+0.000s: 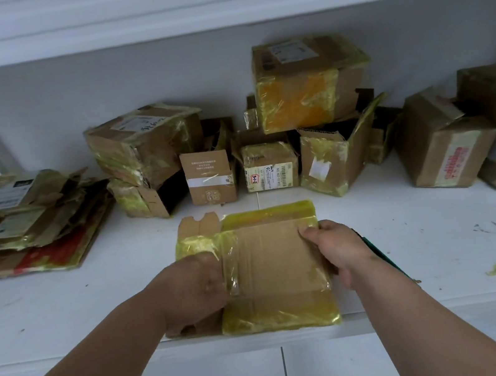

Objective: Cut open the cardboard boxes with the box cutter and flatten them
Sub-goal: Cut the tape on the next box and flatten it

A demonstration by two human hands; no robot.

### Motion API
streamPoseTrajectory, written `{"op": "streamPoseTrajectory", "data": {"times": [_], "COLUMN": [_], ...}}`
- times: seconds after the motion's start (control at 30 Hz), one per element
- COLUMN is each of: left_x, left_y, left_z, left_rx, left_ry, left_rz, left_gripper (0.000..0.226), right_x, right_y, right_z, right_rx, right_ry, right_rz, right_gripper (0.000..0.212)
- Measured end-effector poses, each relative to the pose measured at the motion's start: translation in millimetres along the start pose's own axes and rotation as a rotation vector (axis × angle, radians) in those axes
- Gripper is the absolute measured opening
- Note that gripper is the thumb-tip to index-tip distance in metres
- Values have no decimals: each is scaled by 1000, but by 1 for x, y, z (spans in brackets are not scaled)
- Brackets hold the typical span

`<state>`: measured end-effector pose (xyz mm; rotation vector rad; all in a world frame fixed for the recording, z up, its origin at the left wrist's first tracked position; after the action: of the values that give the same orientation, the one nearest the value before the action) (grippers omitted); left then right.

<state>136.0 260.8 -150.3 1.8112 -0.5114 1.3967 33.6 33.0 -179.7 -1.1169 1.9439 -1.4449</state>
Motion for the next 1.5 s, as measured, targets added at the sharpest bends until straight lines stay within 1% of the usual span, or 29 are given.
{"op": "streamPoseTrajectory", "data": {"times": [0.03,0.07,0.1,0.13,0.17,0.2,0.23,0.27,0.3,0.33,0.4,0.47,0.53,0.57,0.63,0.67,0.7,0.73,0.77,0.83,0.87,0.9,0.97,1.03,1.1,1.2,1.27,1.37,1.5], "left_x": [6,16,26,31,33,27,18,10,4,4,10,19,25,23,10,0,-6,-11,-12,-17,-23,-29,-38,-41,-39,-42,-45,-46,-33], "left_y": [-3,-6,-13,-24,-34,-46,-53,-57,-58,-58,-57,-54,-52,-52,-51,-51,-50,-47,-40,-30,-27,-27,-28,-25,-19,-19,-18,-16,-16], "left_z": [1,3,2,0,-4,-5,-6,-5,-3,-2,2,5,10,13,20,22,24,27,30,39,43,45,44,41,40,39,37,36,44], "left_rx": [59,108,207,351,501,625,698,721,712,682,604,541,513,511,530,540,532,504,439,258,200,181,215,241,247,282,302,298,262], "left_ry": [70,197,324,400,424,397,342,290,253,251,344,445,495,470,331,239,190,170,162,135,78,10,-68,-86,-84,-159,-182,-151,-29], "left_rz": [-95,-169,-213,-264,-354,-508,-686,-843,-926,-932,-881,-805,-733,-684,-476,-342,-212,-109,-26,89,141,157,117,108,108,108,92,94,57], "left_gripper": [22,12,24,41,56,68,76,78,76,72,62,63,66,68,78,86,90,88,82,73,71,68,58,53,59,75,82,85,92], "right_x": [-1,-2,-3,-3,-3,-4,-5,-6,-7,-8,-9,-8,-3,-1,-1,-3,-4,-5,-7,-15,-21,-26,-31,-32,-32,-31,-30,-33,-40], "right_y": [1,3,4,6,6,7,7,6,4,2,-5,-14,-21,-22,-20,-17,-14,-11,-11,-15,-18,-18,-13,-6,2,7,6,0,-16], "right_z": [0,-1,-4,-5,-7,-8,-10,-11,-13,-14,-14,-14,-10,-8,-3,-1,0,0,-2,-3,-4,-3,-4,-4,-4,-2,-1,1,3], "right_rx": [12,14,12,10,8,9,12,17,28,45,101,176,245,269,293,295,295,287,301,389,426,438,400,379,361,293,255,268,414], "right_ry": [8,11,13,12,8,2,-6,-14,-20,-22,-19,6,105,157,221,245,271,295,310,283,242,192,120,107,91,34,10,6,23], "right_rz": [-23,-26,-22,-19,-19,-15,0,23,51,77,133,156,62,-23,-259,-425,-619,-811,-960,-1116,-1165,-1204,-1224,-1205,-1180,-1165,-1169,-1217,-1095], "right_gripper": [18,15,13,12,11,11,12,12,14,17,26,32,34,35,41,47,54,61,63,57,56,57,58,52,50,55,56,54,53]}}
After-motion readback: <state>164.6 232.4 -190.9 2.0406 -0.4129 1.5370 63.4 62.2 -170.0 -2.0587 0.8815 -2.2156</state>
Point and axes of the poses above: each hand's wrist, its own z-axis towards the middle knuckle, its own x-axis out of the back of the hand, y = z × x, the point moved 7 cm from there along z, towards the middle knuckle, and after that the axes turned 3 degrees about x, right-handed, at the moved point
